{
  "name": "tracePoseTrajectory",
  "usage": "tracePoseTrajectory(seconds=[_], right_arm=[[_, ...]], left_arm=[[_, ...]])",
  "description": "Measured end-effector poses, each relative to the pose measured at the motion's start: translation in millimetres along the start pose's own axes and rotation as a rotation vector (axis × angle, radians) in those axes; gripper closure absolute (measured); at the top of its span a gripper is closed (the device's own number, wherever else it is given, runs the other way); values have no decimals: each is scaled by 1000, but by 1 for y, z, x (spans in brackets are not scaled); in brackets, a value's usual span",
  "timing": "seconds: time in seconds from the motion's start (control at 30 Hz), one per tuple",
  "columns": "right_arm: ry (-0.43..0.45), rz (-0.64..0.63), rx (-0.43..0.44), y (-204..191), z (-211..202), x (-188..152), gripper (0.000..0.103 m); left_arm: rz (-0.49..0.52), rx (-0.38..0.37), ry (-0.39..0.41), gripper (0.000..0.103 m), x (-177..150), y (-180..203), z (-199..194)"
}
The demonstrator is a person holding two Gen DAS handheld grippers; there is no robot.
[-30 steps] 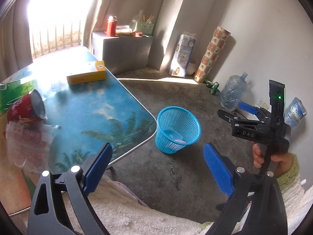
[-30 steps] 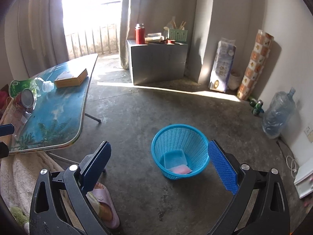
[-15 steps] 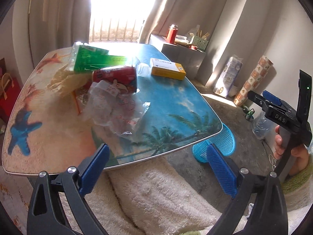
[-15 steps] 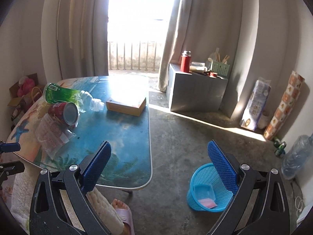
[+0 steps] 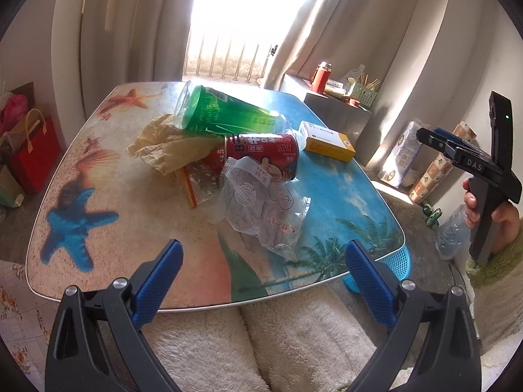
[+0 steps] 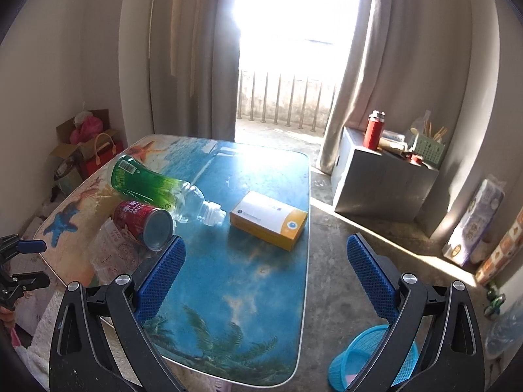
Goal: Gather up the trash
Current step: 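Move the right tool back toward the white-and-orange medicine box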
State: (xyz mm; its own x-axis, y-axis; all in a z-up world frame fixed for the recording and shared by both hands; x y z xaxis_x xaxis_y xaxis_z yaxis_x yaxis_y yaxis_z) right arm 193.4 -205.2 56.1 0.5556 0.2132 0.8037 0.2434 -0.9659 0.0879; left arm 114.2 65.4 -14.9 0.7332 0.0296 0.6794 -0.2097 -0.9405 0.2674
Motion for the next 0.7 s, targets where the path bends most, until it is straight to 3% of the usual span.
tracePoseTrajectory(seconds=[0.2,0.33,0.47,0.7], right_arm=[[-80,-108,129,7,61,28,8],[-177,-81,190,18,114,41,8],[-282,68,256,36,170,53,8],[-440,408,270,74,252,44,8]], left_arm=[[-42,-68,-24,6,6,-9,12],[-38,-97,-26,6,7,-13,14],[-36,-88,-12,6,8,-18,11],[-63,-63,-14,6,4,-35,11]])
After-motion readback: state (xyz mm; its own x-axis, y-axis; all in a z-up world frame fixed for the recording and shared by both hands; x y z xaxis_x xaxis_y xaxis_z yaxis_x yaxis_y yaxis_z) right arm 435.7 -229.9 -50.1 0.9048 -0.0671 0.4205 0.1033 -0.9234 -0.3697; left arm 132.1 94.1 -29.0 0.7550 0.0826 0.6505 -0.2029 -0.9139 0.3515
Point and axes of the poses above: each gripper's, at about its wrist camera, not at the fingertips, and z roughly the way its jaws point, y to its right, x to its top, the point moved 2 cm from there along z, roughly the way its jaws point
